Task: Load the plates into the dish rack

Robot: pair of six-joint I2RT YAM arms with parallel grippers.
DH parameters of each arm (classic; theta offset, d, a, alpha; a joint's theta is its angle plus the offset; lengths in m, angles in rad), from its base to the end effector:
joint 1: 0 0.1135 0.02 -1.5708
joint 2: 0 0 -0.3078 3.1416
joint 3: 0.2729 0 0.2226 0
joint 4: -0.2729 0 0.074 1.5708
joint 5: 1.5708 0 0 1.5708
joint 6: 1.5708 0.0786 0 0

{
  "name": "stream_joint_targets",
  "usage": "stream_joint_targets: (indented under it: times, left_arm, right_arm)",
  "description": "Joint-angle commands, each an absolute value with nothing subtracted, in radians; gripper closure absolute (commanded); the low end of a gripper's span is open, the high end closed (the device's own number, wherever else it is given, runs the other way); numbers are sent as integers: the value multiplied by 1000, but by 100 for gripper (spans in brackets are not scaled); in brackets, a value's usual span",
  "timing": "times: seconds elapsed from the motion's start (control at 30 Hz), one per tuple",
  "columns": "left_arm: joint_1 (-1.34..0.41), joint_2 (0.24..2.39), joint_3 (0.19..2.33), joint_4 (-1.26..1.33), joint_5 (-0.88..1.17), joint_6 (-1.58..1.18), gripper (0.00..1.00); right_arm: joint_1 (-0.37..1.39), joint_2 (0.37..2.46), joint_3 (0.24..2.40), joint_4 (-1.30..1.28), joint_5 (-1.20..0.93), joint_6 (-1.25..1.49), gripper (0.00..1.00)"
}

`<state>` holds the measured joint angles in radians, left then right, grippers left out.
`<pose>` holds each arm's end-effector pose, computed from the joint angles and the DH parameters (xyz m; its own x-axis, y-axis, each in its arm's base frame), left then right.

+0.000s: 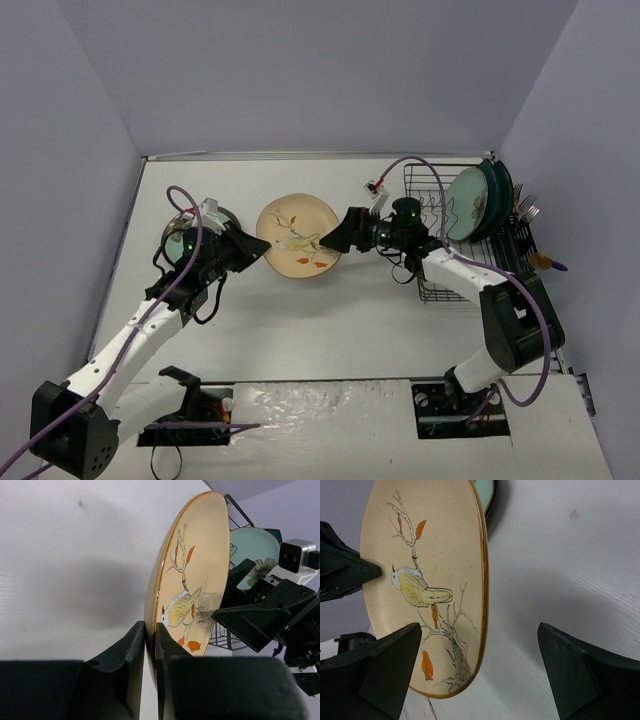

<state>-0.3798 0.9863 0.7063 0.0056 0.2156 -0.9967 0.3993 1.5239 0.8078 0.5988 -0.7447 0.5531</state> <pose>0.1961 -0.0964 0.3278 -0.6014 -0.6431 -0.4741 0.0892 0.5356 -0.8397 0.2903 0.1803 0.3101 -0.5677 0.1797 -0.8034 -0.7143 0.3777 0.5892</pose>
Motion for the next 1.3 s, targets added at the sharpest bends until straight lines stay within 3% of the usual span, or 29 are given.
stream_joint_targets:
  times: [0.0, 0.1, 0.3, 0.4, 0.5, 0.57, 0.6, 0.8, 0.87, 0.9, 0.97, 1.07, 1.27]
  left_arm:
    - [-385, 945, 773, 240, 294, -1024, 100]
    - [-385, 952, 770, 250, 303, -1022, 100]
    - [-384, 958, 761, 242, 291, -1011, 100]
    - [-383, 968, 775, 189, 282, -987, 100]
    - [-381, 968, 780, 143, 263, -959, 100]
    - [-380, 967, 787, 104, 241, -931, 94]
    - [-379, 966, 793, 76, 227, -911, 88]
    - [-374, 943, 900, -208, 57, -732, 26]
    - [-368, 936, 938, -290, 7, -675, 20]
    - [-358, 931, 982, -382, -75, -618, 9]
    - [-339, 927, 1037, -502, -190, -530, 3]
    - [-290, 927, 1072, -612, -274, -418, 3]
    - [-117, 900, 1021, -622, -231, -330, 3]
  right_arm:
    - [421, 1539, 866, 765, -833, 580, 8]
    - [422, 1543, 856, 819, -861, 615, 26]
    - [420, 1521, 845, 823, -853, 618, 82]
    - [417, 1496, 853, 787, -840, 603, 100]
    - [410, 1458, 869, 730, -808, 555, 100]
    - [407, 1433, 891, 660, -786, 522, 100]
    - [405, 1417, 904, 622, -771, 498, 100]
    - [379, 1277, 1015, 297, -501, 268, 100]
    - [376, 1246, 1052, 258, -449, 238, 100]
    - [372, 1220, 1085, 169, -282, 156, 100]
    - [363, 1179, 1127, 106, -139, 107, 100]
    - [339, 1133, 1145, 86, 174, 23, 100]
    - [212, 1156, 1213, 96, 363, -80, 100]
